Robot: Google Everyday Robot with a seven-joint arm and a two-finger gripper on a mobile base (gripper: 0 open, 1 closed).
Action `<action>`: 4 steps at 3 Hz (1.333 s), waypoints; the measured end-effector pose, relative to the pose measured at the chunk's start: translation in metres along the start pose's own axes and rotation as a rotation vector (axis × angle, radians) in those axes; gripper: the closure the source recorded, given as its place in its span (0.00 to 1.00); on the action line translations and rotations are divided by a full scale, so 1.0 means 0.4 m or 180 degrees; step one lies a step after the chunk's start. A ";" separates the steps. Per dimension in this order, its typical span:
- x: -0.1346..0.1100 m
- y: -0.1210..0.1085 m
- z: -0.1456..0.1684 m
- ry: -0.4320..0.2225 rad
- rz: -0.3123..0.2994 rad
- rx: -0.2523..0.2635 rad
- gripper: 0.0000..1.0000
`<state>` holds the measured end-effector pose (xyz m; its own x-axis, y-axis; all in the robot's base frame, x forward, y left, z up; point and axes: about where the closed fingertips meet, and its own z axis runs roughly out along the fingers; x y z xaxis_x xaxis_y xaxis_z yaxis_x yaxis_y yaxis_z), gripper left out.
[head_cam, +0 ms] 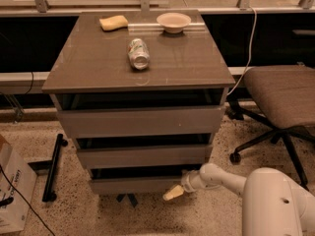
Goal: Open bottom drawer
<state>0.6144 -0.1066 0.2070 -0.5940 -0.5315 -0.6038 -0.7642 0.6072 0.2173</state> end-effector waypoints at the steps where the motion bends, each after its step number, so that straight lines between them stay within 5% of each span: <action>1: 0.024 -0.003 0.016 0.0244 -0.0182 -0.0046 0.19; 4: 0.038 0.001 0.005 0.0351 -0.0194 -0.0064 0.89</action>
Offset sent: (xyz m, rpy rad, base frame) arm -0.0585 -0.0603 -0.0497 -0.3088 0.2344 0.2066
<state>0.6056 -0.1133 0.1963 -0.5694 -0.6295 -0.5288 -0.8041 0.5603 0.1988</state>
